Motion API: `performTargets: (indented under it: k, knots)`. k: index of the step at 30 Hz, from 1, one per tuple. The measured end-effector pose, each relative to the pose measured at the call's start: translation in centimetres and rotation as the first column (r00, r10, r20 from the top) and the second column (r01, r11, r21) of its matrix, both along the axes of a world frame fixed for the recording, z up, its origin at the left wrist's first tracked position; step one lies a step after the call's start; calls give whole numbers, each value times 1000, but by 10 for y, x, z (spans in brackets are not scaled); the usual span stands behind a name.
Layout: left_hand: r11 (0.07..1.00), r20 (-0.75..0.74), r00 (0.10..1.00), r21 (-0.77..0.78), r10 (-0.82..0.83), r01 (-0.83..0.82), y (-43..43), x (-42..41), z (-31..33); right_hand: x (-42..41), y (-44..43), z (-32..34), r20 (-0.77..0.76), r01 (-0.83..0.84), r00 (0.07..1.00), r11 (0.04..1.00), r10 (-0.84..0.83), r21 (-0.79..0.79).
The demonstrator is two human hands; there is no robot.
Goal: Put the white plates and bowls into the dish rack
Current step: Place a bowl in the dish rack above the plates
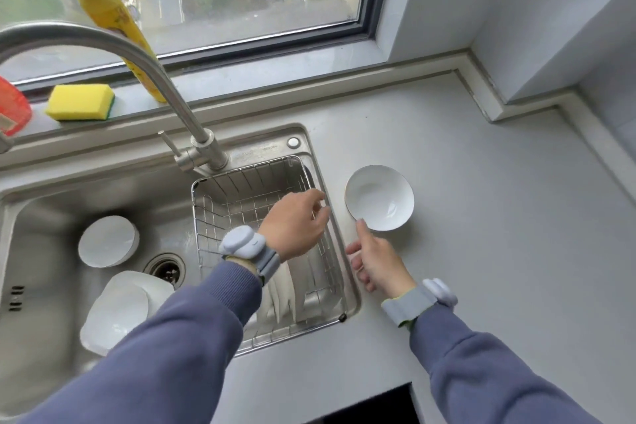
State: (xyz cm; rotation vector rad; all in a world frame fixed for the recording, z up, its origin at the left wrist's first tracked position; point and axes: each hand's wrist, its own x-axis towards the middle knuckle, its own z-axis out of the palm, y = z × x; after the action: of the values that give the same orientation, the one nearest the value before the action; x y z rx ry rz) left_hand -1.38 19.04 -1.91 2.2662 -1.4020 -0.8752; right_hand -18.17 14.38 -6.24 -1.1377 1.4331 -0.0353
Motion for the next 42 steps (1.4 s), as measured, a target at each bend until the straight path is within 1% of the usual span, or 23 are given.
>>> performTargets:
  k: [2,4,5,7,9,11,13,15,16,20,24,28,30,33,38,40,42]
  knots:
    - [994,-45,997,90,60,-56,-34,-18,-3,-20,-17,2,-31,94,995,992,-92,85]
    - [979,-72,991,178,116,-102,-57,-26,-6,-32,-30,2,-70,145,988,980,-137,134]
    - [970,-109,983,211,146,-120,-67,-29,-6,-38,-36,1,-81,162,985,976,-151,144]
    - [957,-170,969,257,179,-131,-78,-35,-8,-47,-46,1,-90,172,983,975,-160,144]
    - [952,-162,972,282,172,-121,-81,-36,-10,-47,-54,2,-81,142,988,983,-133,114]
    - [942,-155,973,315,168,-112,-81,-39,-14,-45,-58,0,-65,107,992,993,-104,47]
    - [945,-151,975,309,161,-109,-80,-38,-17,-40,-57,-2,-88,55,994,996,-62,-76]
    - [948,-153,976,300,158,-107,-76,-31,-18,-32,-54,-3,-158,-30,987,977,-4,-211]
    - [952,-152,976,288,153,-104,-75,-28,-16,-31,-54,-3,-168,-46,986,969,5,-242]
    - [964,-141,970,206,200,-169,-64,-4,-6,-11,-57,3,-109,-62,994,957,32,-283]
    - [958,-194,942,145,272,-247,-49,22,1,18,-60,12,-92,-112,992,933,85,-343]
    - [917,-215,892,120,397,-380,-20,58,0,62,-54,19,-131,-270,962,890,238,-366]
    - [876,-220,848,113,483,-470,-2,76,-9,85,-49,20,-164,-365,931,857,327,-364]
    - [816,-280,768,138,576,-561,22,95,-26,118,-44,18,-227,-491,871,790,436,-368]
    - [672,-407,575,143,709,-727,52,106,-50,159,-41,3,-365,-679,733,655,574,-331]
    - [616,-460,488,178,742,-768,59,106,-59,170,-43,-6,-400,-723,688,617,605,-312]
    - [588,-526,410,229,745,-776,65,104,-69,179,-45,-13,-428,-765,641,578,638,-284]
